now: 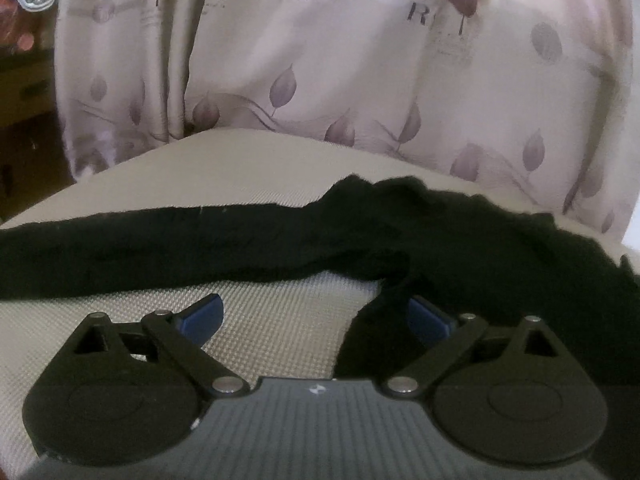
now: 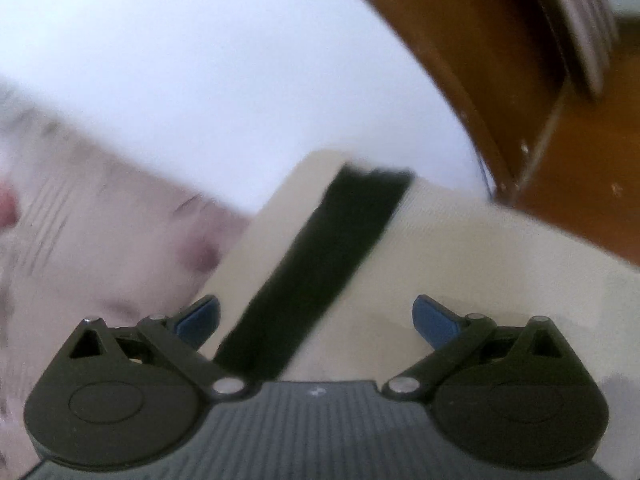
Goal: Fold small clothes
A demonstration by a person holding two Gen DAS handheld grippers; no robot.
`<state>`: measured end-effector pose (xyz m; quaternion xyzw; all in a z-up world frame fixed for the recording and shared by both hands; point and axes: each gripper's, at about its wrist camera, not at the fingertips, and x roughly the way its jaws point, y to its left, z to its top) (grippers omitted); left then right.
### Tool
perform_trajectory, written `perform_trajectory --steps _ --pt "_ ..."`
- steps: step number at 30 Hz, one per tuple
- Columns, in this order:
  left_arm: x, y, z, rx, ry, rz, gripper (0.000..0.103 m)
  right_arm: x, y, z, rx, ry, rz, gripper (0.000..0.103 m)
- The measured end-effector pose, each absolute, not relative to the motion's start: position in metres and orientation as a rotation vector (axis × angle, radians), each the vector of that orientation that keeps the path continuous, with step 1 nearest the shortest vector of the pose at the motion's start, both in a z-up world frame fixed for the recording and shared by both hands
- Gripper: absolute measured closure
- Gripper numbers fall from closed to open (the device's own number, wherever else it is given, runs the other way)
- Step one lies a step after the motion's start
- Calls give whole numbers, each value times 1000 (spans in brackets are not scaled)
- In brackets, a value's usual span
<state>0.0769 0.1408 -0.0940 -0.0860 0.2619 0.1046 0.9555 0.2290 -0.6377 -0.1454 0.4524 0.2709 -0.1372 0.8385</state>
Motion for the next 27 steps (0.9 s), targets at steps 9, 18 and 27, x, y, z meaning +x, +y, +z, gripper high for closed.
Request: perform_trajectory --steps 9,18,27 --pt "81 142 -103 -197 574 187 1 287 -664 -168 875 502 -309 0" --pt "85 135 -104 -145 606 205 0 296 -654 -172 740 578 -367 94" --pt "85 136 -104 -156 604 202 0 188 -675 -160 868 441 -496 94"
